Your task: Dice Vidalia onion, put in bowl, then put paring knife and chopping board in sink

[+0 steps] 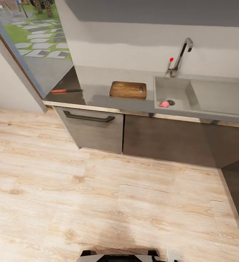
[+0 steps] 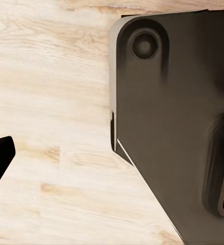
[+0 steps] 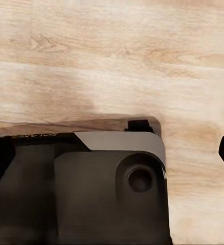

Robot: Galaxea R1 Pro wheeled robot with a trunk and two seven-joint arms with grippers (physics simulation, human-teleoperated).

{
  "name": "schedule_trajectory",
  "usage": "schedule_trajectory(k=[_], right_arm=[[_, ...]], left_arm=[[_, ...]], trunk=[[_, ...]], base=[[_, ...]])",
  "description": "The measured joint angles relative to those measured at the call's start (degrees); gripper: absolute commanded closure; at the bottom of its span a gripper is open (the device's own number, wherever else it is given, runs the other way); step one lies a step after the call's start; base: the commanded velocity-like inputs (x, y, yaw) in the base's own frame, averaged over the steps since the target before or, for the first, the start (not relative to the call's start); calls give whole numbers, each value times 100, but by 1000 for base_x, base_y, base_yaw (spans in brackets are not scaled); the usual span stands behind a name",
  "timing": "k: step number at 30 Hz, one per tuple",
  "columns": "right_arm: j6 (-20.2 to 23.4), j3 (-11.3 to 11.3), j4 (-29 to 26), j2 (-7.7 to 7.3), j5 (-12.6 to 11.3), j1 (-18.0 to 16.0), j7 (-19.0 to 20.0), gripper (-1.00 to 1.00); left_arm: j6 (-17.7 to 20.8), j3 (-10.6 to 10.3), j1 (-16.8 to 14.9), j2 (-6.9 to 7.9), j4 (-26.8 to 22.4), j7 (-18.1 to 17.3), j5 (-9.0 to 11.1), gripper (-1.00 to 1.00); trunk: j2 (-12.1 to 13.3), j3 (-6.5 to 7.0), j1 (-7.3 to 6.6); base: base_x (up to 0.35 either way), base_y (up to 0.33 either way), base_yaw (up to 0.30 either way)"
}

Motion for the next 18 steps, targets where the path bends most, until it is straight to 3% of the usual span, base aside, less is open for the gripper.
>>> schedule_trajectory(k=[6, 18], right_arm=[[-113, -4, -1, -5, 2, 109, 148, -100], [-134, -12, -2, -9, -2, 125, 160, -100]], left_arm=[[-5, 0, 0, 5, 1, 0, 3, -100], [-7, 0, 1, 5, 2, 2, 3, -100]], trunk=[[0, 1, 0], [0, 82, 0]], base=[[0, 0, -14], [0, 0, -128]])
